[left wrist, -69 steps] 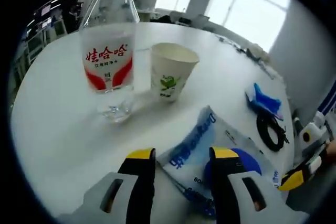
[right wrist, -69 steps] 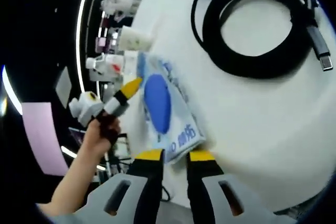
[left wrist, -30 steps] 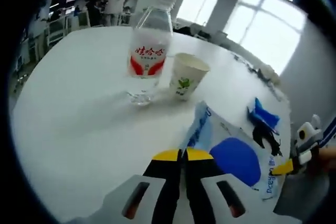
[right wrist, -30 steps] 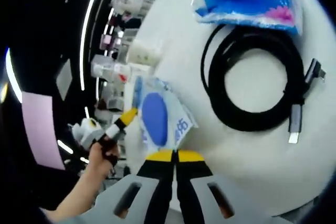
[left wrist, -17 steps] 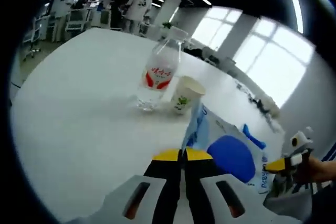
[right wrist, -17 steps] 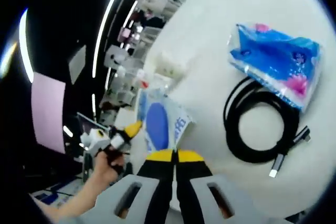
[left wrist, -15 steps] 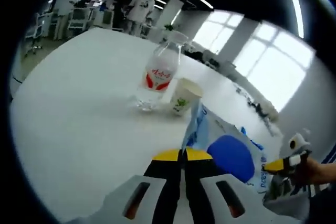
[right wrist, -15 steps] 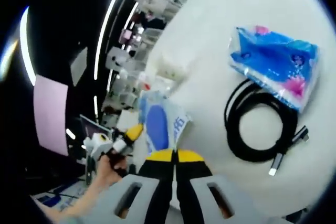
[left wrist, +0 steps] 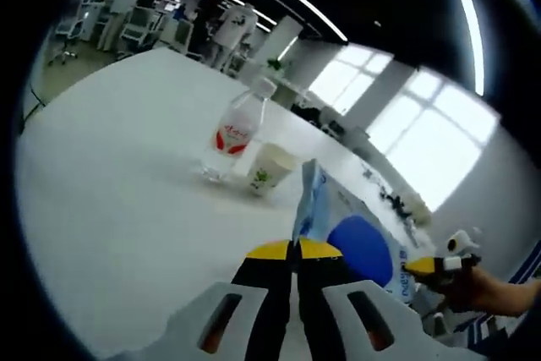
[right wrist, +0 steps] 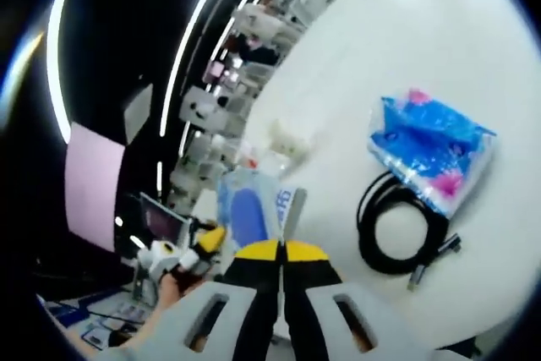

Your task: Arrange the tabletop items into an orderly group along one side of the table until the central work area is clear of visible clutter.

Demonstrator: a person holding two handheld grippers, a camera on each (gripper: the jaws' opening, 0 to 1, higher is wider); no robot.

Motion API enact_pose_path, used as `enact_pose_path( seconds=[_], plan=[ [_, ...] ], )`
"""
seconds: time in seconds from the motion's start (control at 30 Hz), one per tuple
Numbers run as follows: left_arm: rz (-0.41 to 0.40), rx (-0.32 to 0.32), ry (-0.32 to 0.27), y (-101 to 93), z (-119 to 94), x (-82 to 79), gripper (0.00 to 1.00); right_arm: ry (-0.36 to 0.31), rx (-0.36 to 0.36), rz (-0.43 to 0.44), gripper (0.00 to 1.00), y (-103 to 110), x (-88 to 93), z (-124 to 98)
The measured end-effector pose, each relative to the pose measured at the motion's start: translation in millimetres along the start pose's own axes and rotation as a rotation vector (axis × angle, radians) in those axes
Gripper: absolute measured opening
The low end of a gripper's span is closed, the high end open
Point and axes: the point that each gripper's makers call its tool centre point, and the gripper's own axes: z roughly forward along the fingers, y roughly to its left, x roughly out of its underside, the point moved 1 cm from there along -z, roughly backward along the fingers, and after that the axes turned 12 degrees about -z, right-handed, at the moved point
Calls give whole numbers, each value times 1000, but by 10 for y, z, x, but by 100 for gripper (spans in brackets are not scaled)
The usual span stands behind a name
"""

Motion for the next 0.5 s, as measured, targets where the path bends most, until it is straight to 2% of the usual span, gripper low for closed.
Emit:
enact_pose_path(
  seconds=[0.07,0.13,0.23,0.5],
  plan=[
    [0,0,-7,-22,-34,32,0,-12,3,-26,0,31,-24,-34],
    [2,-9,11,-6,-52,102,0,-14,7,-32,0,41,-23,-68],
    [-6,8,9,-62,-100,123,0,-18,17,-45,0,34,-13,-113],
    [45,42,22,-246,-119,60,0,-70,44,-40,0,34,-70,-184]
  ],
)
